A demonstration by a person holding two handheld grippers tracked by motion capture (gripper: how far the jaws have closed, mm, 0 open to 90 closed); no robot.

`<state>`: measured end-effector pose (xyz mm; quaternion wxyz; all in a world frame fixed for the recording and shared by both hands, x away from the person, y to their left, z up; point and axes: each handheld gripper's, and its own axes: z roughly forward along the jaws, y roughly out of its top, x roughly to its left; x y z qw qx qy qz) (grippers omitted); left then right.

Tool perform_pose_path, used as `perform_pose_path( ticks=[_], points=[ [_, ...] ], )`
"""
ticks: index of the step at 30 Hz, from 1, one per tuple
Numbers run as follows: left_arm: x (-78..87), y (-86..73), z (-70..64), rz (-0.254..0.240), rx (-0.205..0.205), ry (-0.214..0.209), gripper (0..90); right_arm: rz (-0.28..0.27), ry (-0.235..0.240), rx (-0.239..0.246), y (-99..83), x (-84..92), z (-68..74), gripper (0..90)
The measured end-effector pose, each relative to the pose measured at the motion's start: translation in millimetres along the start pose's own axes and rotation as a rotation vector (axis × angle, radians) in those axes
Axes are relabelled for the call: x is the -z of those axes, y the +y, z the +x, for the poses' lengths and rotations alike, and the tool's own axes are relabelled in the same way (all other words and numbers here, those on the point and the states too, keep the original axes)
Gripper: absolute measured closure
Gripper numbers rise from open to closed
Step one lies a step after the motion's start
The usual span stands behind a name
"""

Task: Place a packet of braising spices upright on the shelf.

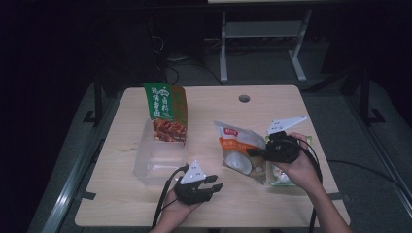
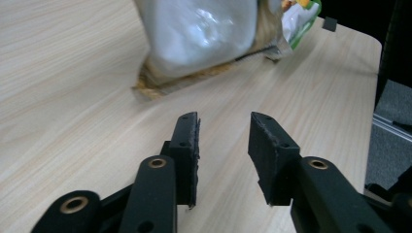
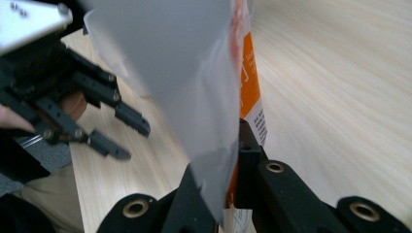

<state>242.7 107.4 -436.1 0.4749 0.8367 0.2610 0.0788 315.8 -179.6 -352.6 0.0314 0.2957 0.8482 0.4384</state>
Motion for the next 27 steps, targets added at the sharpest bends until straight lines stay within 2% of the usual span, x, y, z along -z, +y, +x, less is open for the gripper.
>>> perform_pose_path(
  ticks=[8, 11, 12, 17, 27],
  points=[
    [3.5, -1.8, -11.2, -0.011, -0.044, -0.025, 57.3, -0.022, 0.013, 0.017, 26.6, -6.9, 3.8, 89.7],
    [3.1, -3.0, -13.2, -0.023, -0.035, -0.034, 55.2, -0.029, 0.025, 0.028, 36.9, -12.7, 4.8, 89.7],
    [4.0, -3.0, -12.9, -0.014, -0.044, -0.032, 54.7, -0.030, 0.027, 0.030, 39.1, -14.2, 5.2, 89.7],
    [5.2, -3.8, -13.5, -0.033, -0.046, -0.034, 51.5, -0.031, 0.052, 0.046, 53.3, -24.8, 9.7, 89.7],
    [3.3, -7.3, -24.7, -0.030, -0.079, -0.054, 46.4, -0.036, 0.106, 0.093, 80.3, -46.8, 24.0, 89.7]
  ],
)
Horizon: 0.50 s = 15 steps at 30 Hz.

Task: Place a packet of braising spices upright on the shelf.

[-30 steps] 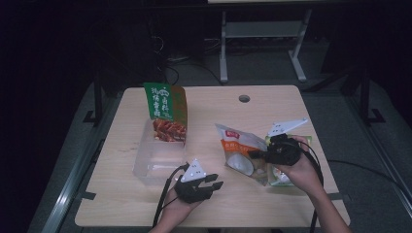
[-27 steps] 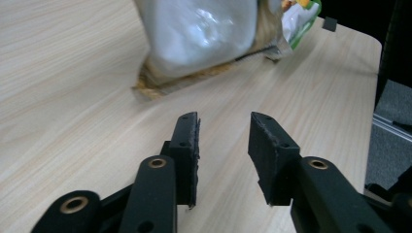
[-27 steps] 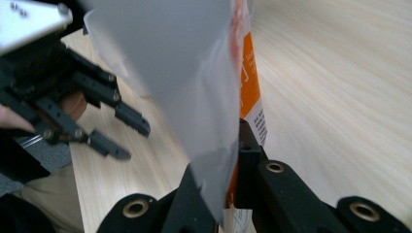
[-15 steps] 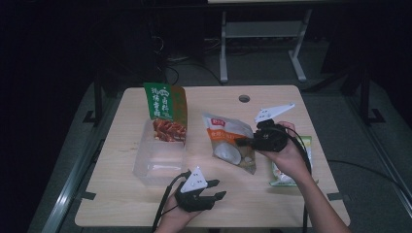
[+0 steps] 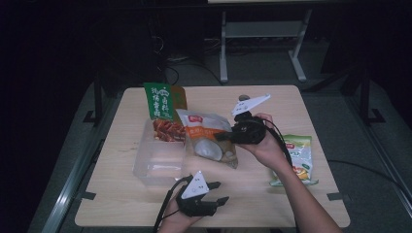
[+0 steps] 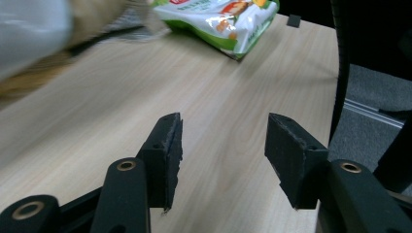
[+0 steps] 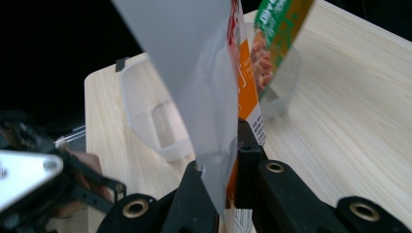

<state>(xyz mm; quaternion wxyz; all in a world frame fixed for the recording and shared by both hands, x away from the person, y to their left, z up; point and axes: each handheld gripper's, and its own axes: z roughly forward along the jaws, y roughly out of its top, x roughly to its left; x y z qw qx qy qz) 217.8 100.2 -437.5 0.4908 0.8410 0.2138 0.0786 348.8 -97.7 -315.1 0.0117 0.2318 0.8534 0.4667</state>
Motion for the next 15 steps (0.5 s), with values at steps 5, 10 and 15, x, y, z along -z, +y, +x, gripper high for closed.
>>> perform_pose_path(
  ticks=[5, 10, 15],
  points=[
    [-1.2, 0.1, -1.6, 0.000, 0.001, -0.004, 44.3, -0.008, 0.027, 0.024, 11.3, -12.1, 6.2, 89.7],
    [-2.8, 0.6, -2.6, 0.002, -0.011, -0.007, 43.4, -0.005, 0.045, 0.045, 21.9, -22.6, 10.7, 89.7],
    [-3.8, -0.8, -2.4, 0.011, -0.020, -0.004, 42.4, -0.016, 0.066, 0.061, 32.2, -31.9, 15.3, 89.7]
  ],
)
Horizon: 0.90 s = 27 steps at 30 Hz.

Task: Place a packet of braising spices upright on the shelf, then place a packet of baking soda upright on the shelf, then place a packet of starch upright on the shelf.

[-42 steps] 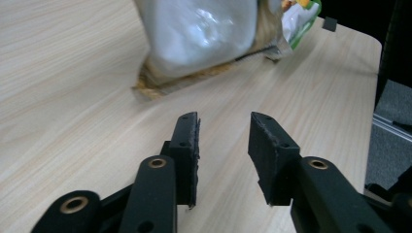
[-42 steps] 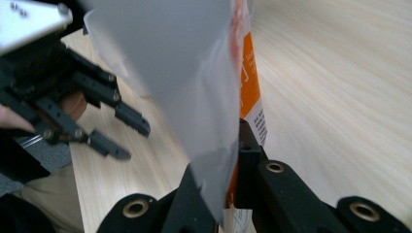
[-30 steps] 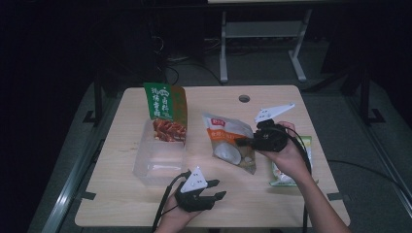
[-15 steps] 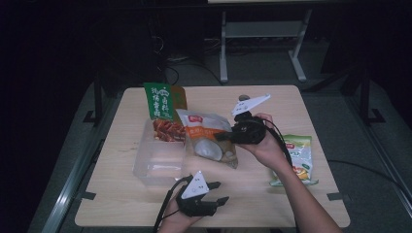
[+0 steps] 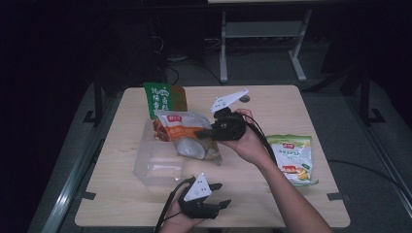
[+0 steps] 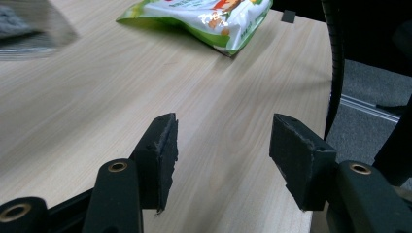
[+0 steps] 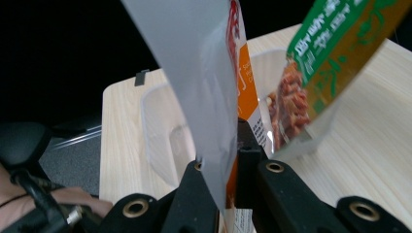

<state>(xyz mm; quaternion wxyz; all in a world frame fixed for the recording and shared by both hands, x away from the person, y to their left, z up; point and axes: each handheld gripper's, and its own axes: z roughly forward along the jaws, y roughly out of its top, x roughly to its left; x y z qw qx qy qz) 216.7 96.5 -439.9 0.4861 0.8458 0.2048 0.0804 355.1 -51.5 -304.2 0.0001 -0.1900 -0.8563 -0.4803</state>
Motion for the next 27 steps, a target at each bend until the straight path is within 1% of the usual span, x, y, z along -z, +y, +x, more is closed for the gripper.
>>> perform_pose_path(
  ticks=[2, 4, 6, 9, 10, 14, 18, 23, 24, 27],
  points=[
    [0.9, 0.7, -0.8, -0.001, -0.010, 0.002, 42.3, -0.004, 0.008, 0.016, 4.6, -3.7, 3.4, 89.7],
    [1.0, 0.9, -2.0, -0.012, 0.002, 0.000, 41.9, -0.012, 0.016, 0.025, 8.8, -7.7, 7.7, 89.7],
    [1.4, -0.1, -2.4, -0.014, 0.000, -0.004, 41.6, -0.020, 0.032, 0.033, 13.1, -13.6, 12.2, 89.7],
    [2.3, -0.5, -2.5, -0.018, -0.004, -0.008, 41.3, -0.018, 0.046, 0.054, 18.7, -22.4, 17.7, 89.7],
    [3.0, -0.3, -2.4, -0.018, -0.005, -0.007, 41.2, -0.019, 0.053, 0.053, 20.2, -24.8, 19.4, 89.7],
    [4.8, 0.6, -2.4, -0.023, -0.015, -0.004, 41.0, 0.001, 0.079, 0.070, 27.9, -40.0, 26.7, 89.7],
    [6.3, 0.7, -2.4, -0.012, -0.019, -0.007, 40.8, 0.007, 0.090, 0.083, 32.2, -50.3, 29.9, 89.7],
    [5.6, 0.0, -2.8, -0.011, -0.021, -0.012, 40.4, 0.001, 0.111, 0.084, 35.8, -63.4, 32.6, 89.7],
    [4.9, -0.2, -3.7, -0.016, -0.013, -0.014, 40.4, 0.005, 0.112, 0.087, 36.2, -65.0, 32.5, 89.7],
    [4.5, 0.1, -4.8, -0.014, -0.020, -0.015, 40.3, 0.004, 0.122, 0.083, 37.0, -71.9, 34.1, 89.7]
  ],
)
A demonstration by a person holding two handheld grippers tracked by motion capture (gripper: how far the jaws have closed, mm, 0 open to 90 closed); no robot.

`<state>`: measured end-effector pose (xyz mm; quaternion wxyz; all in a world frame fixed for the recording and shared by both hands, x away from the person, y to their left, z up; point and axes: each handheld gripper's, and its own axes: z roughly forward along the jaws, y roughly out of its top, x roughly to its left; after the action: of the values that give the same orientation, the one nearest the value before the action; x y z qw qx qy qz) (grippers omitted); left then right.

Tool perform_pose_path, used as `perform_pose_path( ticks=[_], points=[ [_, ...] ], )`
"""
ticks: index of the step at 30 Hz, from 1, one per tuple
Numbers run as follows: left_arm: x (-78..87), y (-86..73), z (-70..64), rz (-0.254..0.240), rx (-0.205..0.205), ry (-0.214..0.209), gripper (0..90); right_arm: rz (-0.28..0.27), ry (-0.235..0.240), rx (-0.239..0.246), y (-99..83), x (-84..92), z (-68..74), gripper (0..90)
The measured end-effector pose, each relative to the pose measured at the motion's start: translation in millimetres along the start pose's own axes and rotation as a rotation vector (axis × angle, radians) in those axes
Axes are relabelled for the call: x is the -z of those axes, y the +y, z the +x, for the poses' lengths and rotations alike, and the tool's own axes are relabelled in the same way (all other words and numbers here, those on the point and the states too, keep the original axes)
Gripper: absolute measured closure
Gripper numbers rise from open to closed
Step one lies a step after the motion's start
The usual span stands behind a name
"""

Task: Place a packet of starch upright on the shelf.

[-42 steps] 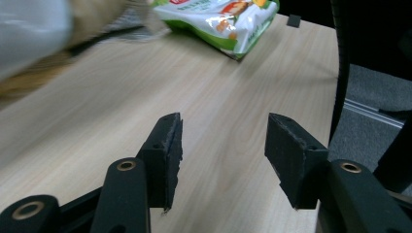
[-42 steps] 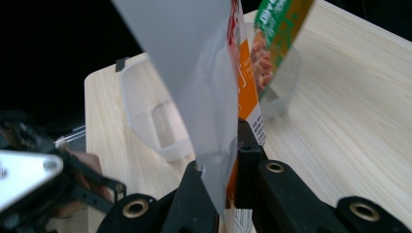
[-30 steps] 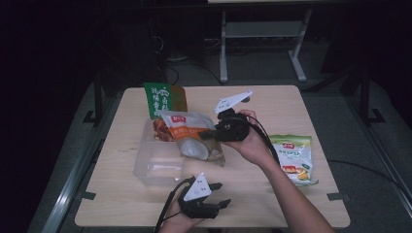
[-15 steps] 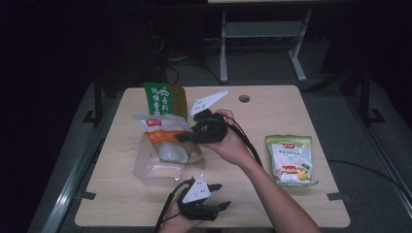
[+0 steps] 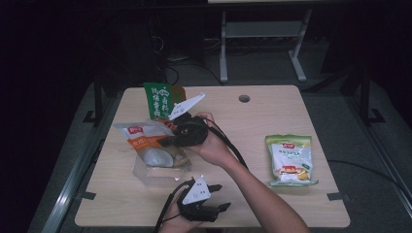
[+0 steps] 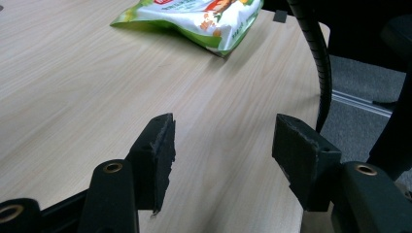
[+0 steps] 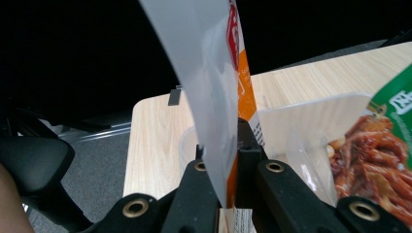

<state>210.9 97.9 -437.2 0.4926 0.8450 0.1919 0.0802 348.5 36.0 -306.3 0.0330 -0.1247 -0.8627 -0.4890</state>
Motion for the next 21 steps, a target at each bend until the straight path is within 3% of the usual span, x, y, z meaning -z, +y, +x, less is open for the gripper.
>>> perform_pose_path(
  ticks=[14, 20, 21],
  points=[
    [-0.2, -1.3, 0.0, 0.005, 0.000, -0.013, 39.7, 0.021, 0.024, -0.015, -1.9, -31.9, -3.5, 89.7],
    [-2.8, -1.8, -1.8, 0.016, -0.031, -0.022, 39.1, 0.052, 0.021, -0.034, -9.2, -46.0, -9.6, 89.7],
    [-3.4, -2.3, -3.6, 0.015, -0.014, -0.024, 39.1, 0.055, 0.019, -0.042, -11.2, -48.4, -9.8, 89.7]
  ],
)
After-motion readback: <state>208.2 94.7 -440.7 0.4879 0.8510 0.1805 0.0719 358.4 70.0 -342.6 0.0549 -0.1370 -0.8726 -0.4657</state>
